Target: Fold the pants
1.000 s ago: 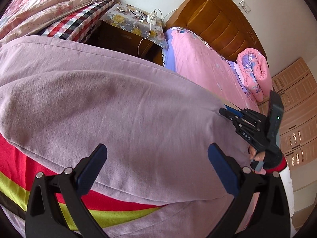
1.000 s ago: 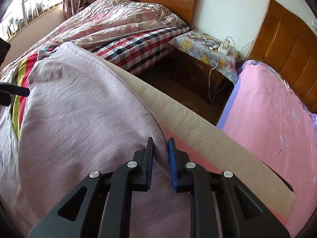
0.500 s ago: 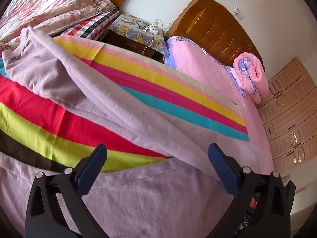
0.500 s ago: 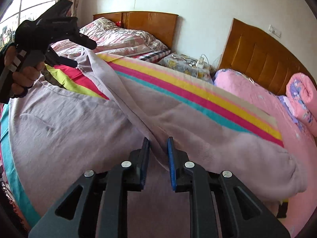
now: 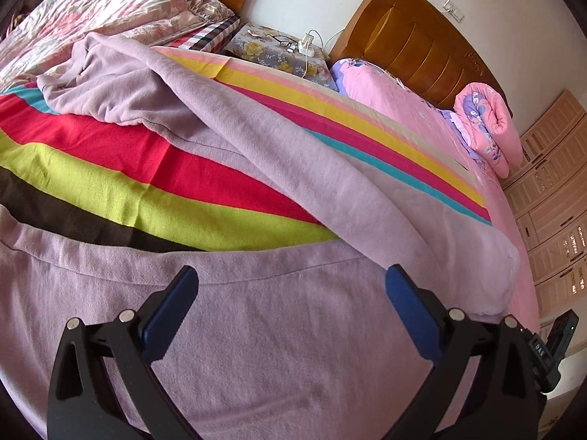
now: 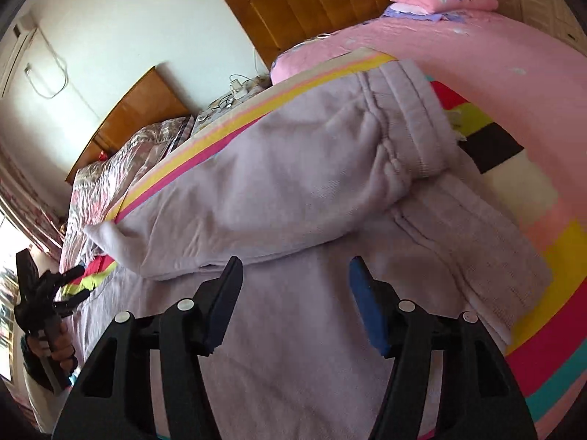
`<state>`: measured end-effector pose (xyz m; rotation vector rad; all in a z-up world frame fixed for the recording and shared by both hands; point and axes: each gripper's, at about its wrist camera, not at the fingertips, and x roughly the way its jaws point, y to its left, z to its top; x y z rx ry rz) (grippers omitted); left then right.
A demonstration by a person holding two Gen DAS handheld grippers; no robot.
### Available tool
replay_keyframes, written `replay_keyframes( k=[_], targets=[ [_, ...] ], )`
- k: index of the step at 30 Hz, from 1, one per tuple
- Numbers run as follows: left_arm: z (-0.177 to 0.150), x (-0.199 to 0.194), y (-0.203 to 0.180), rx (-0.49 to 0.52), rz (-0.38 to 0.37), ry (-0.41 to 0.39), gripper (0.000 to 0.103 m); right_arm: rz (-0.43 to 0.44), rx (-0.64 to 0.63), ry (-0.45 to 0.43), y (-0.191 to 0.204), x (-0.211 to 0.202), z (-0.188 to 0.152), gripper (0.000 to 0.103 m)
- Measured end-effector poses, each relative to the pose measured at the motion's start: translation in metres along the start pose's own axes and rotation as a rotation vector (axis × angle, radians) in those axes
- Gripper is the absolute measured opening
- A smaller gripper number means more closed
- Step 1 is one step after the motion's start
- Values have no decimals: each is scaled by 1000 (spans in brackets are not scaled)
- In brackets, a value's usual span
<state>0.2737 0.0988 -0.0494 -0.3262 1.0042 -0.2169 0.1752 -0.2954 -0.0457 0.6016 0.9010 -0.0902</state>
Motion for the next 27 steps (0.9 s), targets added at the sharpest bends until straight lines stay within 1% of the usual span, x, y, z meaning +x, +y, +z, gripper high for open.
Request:
replay_keyframes(
  k=[1,3,5,6,7,8,9,10,11,12,13,14,18,22,24,25,27],
  targets=[
    [-3,0,-1,5,5,-1,102,4,14,-2,-2,5,5,60],
    [-4,0,-1,-4,-7,3,102,4,41,-7,-5,15,14,60],
    [-5,-2,4,-14,-13,2,102,8,110,-4,-14,25,24,59],
    [-4,-2,6,-18,-19,3,102,15,136,-17,-16,27,27,58],
    [-3,-3,8,-22,-26,4,101,10,147,-27,-16,28,29,50],
    [-2,-3,10,-27,-33,7,101,2,145,-38,-16,28,30,28],
    [0,-3,13,-35,-45,8,100,6,146,-48,-17,29,30,20],
    [4,-1,17,-49,-68,14,95,22,150,-61,-22,27,25,18],
    [10,1,20,-72,-85,24,87,26,149,-70,-24,27,24,15],
    [15,4,25,-99,-95,33,83,29,149,-77,-24,27,24,15],
    [22,7,27,-123,-109,39,76,33,147,-81,-29,25,22,15],
    [29,10,32,-144,-122,44,74,31,142,-84,-26,24,20,15],
    [63,23,39,-214,-151,44,74,40,151,-78,-31,29,20,15],
    [94,33,50,-249,-118,18,72,60,161,-76,-39,28,14,15],
    [105,44,54,-256,-83,38,71,65,163,-75,-41,29,12,15],
    [108,49,58,-265,-77,50,69,66,162,-75,-43,29,12,15],
    [112,59,63,-279,-92,64,53,66,157,-75,-42,30,12,15]
  ],
)
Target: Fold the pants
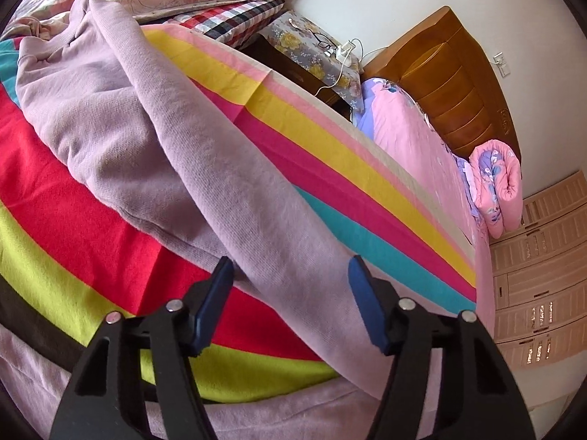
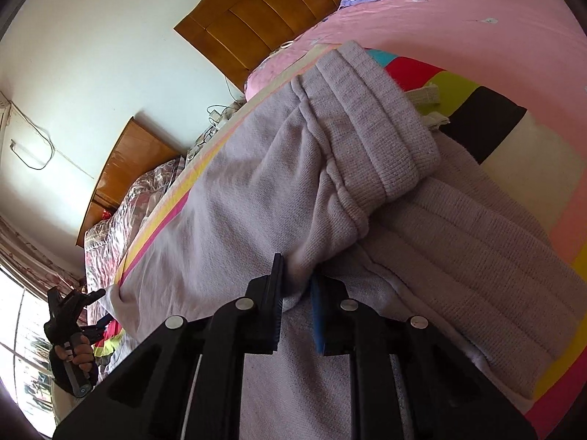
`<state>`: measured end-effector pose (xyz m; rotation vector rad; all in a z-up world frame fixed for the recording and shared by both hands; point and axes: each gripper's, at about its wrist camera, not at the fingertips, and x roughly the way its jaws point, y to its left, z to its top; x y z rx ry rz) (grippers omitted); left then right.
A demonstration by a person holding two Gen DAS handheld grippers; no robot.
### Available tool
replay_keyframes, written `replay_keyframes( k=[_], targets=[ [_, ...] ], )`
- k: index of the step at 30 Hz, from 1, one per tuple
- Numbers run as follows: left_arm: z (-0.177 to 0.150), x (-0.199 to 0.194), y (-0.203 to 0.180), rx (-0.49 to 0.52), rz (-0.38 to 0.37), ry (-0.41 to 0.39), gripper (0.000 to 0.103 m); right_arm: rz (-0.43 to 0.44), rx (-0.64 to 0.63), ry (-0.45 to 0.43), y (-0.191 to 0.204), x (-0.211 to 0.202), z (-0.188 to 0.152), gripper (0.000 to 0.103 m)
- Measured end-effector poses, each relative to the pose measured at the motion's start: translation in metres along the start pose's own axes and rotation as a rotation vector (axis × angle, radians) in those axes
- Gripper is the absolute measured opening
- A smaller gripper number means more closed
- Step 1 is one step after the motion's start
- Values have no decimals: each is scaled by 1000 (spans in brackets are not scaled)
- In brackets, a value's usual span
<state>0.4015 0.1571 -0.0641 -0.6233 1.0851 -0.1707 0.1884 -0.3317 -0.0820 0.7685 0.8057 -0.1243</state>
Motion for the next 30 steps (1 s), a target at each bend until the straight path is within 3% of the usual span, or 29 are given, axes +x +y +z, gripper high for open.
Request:
replay_keyframes(
  k=[2,5,9,14,17,20,23,26,30],
  targets=[
    [4,4,2,3,-9,-14,27,1,-3,1,-2,-1,0,15],
    [5,-1,6,-9,-30,-56,13,6,-6,9,-2,-3,3,15],
    [3,-31,-13,58,-14,-103,11,50,-36,0,12,-21,27,12],
    [1,-100,-61,248,-36,-125,12,58,-173,-69,57,-58,86,11],
    [-36,-156,-78,401,-38,-156,12,57,-219,-96,63,-86,96,11],
    [-97,-185,-63,486,-32,-130,13,63,-213,-70,42,-104,75,11],
    [-162,-166,-17,463,26,-32,14,32,-160,-1,3,-101,33,11],
    [-199,-121,35,351,73,74,14,-14,-58,90,-37,-77,-2,11],
    [-200,-115,39,333,51,29,14,-12,-49,81,-43,-74,-6,10]
  ],
)
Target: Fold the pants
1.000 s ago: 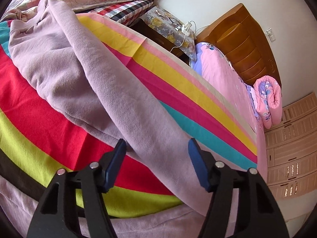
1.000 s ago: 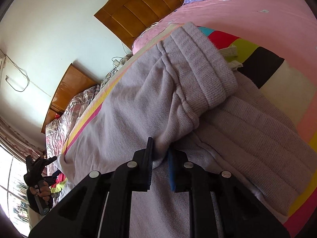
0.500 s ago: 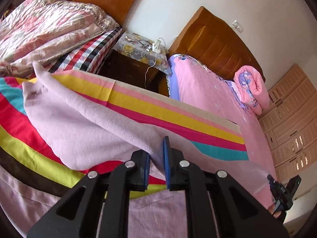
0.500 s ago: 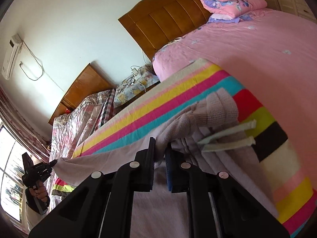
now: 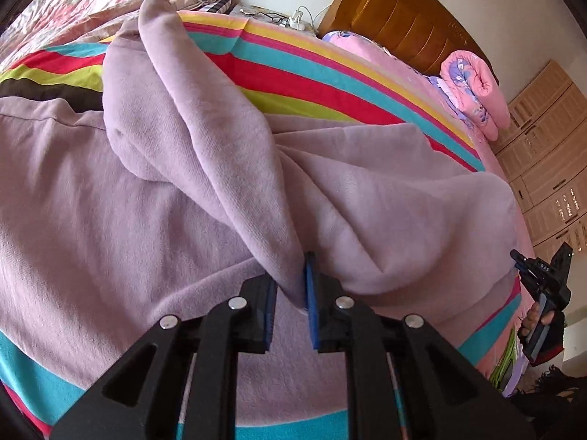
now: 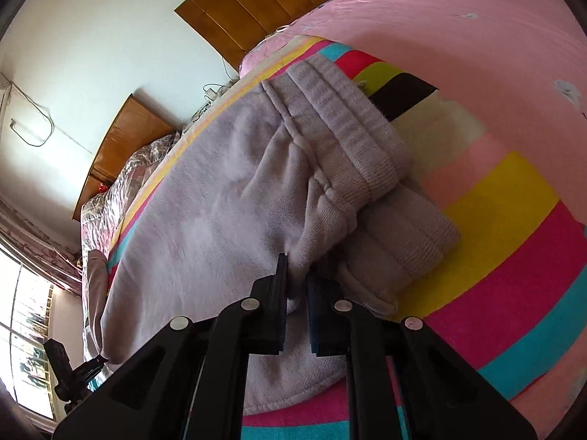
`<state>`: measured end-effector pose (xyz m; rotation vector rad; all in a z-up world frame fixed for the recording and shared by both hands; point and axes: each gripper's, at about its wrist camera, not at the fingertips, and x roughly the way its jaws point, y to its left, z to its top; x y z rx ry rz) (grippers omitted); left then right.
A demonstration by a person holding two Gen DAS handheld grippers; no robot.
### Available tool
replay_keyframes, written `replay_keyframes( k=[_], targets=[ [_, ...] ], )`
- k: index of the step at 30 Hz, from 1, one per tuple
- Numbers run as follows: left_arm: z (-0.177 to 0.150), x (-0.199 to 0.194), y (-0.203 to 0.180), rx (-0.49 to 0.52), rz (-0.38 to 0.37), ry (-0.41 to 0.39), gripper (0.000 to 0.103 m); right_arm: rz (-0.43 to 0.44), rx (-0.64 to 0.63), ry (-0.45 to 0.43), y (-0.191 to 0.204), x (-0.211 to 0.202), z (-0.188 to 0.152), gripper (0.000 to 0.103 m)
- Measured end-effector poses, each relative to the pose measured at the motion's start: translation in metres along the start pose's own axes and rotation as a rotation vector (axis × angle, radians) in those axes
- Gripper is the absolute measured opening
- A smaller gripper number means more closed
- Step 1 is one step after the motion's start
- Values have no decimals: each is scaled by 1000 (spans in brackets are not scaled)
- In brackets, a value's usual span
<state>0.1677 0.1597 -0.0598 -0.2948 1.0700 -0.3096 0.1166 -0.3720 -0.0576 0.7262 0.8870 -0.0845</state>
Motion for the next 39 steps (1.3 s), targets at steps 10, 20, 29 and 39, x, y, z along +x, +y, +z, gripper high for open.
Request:
replay_keyframes(
  k=[10,20,29,39],
  targets=[
    [6,-51,-2,-7,-27,-42,14,4,-59,-37,14,-55,1,10],
    [-15,-42,22,-60,41,-20,10,-26,-28,32,-14,-32,-19,10],
    [-2,-27,3,-144,-109,1,63,-28,14,34,-21,-24,-27,11],
    [34,-37,-15,-177,-156,-14,63,-19,28,31,-26,-24,-26,11]
  ],
)
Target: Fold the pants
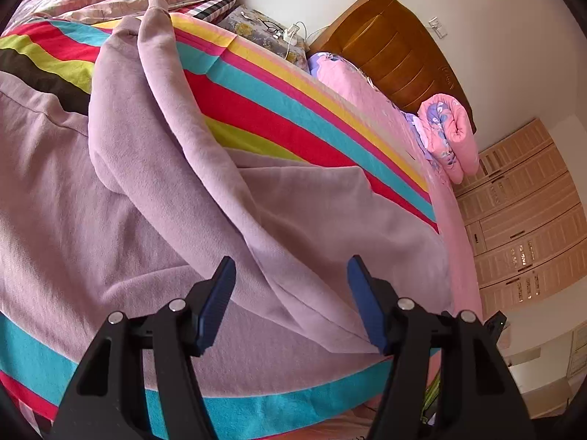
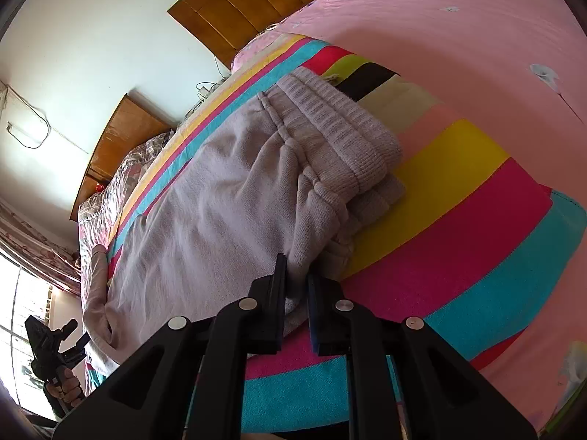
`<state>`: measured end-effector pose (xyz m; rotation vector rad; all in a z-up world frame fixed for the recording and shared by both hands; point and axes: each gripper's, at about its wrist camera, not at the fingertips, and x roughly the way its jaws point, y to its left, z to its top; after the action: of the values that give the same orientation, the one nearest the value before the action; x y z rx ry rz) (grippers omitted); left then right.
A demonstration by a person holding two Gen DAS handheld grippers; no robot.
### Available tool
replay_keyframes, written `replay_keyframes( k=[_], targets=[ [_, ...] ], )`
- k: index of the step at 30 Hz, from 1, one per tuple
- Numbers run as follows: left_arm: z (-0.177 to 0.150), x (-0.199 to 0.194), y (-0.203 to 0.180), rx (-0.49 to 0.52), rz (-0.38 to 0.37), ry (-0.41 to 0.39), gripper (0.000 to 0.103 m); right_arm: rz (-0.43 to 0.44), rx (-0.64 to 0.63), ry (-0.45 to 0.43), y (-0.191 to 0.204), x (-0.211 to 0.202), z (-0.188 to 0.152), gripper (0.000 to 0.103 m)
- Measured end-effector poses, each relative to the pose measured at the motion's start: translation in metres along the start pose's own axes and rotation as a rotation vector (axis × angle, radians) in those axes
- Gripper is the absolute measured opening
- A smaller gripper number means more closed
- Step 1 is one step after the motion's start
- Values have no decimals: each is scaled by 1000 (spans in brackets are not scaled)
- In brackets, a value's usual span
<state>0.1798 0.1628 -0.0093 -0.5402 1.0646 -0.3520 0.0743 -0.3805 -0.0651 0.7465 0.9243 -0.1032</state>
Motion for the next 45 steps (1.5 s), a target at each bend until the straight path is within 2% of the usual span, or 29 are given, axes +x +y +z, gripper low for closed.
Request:
replay_keyframes(
  k=[2,4,6,7,8,10,12,14,16,18,22,24,27,29,32,33,34,36,37,38,40,42,45],
  targets=[
    [13,4,1,-10,42,0,63,1,-1,1,0,2,1,11],
    [25,17,7,-14,82,32,63,7,0,-2,-1,2,1,11],
    [36,31,14,-33,79,66,57,16,8,-6,-3,1,0,11],
    [38,37,17,-29,71,79,29,19,10,-7,-4,0,0,11],
    [41,41,18,-24,86,82,5,19,10,-8,-4,0,0,11],
    [41,35,15,-8,83,41,5,17,4,-14,-3,-1,2,11],
    [34,9,4,58,93,-62,5,22,-16,-31,3,-6,4,11],
    [20,-26,-2,107,79,-162,5,55,-32,-56,9,-16,8,11],
    [1,-53,1,143,91,-209,5,107,-45,-74,15,-26,11,10],
    [-20,-55,19,124,100,-177,5,105,-69,-63,16,-27,10,10],
    [-54,-21,60,61,164,-74,5,23,-54,27,0,2,-1,9],
    [-60,-7,59,103,228,-74,5,21,-61,12,0,4,-2,7],
    [-59,-6,50,161,269,-88,5,-3,-90,3,10,-2,2,7],
    [-59,-9,48,185,278,-99,6,10,-101,-9,15,-7,5,8],
    [-63,-4,55,173,278,-85,9,-47,-119,40,12,5,4,9],
    [-64,-3,57,167,271,-93,9,-36,-119,36,10,6,4,9],
    [-66,-4,57,168,270,-100,9,-36,-108,42,10,4,3,11],
    [-68,-5,52,196,302,-102,10,-91,-102,35,15,-7,6,32],
    [-70,-4,48,224,337,-102,15,-139,-113,9,21,-15,8,45],
    [-71,-3,43,257,383,-103,23,-165,-138,-22,29,-22,11,48],
    [-72,0,40,297,439,-105,29,-177,-215,-96,57,-35,17,48],
    [-70,-1,43,270,428,-98,29,-130,-334,-124,102,-32,21,48],
    [-70,-3,46,253,436,-98,32,-7,-606,-67,191,8,13,48]
  ],
)
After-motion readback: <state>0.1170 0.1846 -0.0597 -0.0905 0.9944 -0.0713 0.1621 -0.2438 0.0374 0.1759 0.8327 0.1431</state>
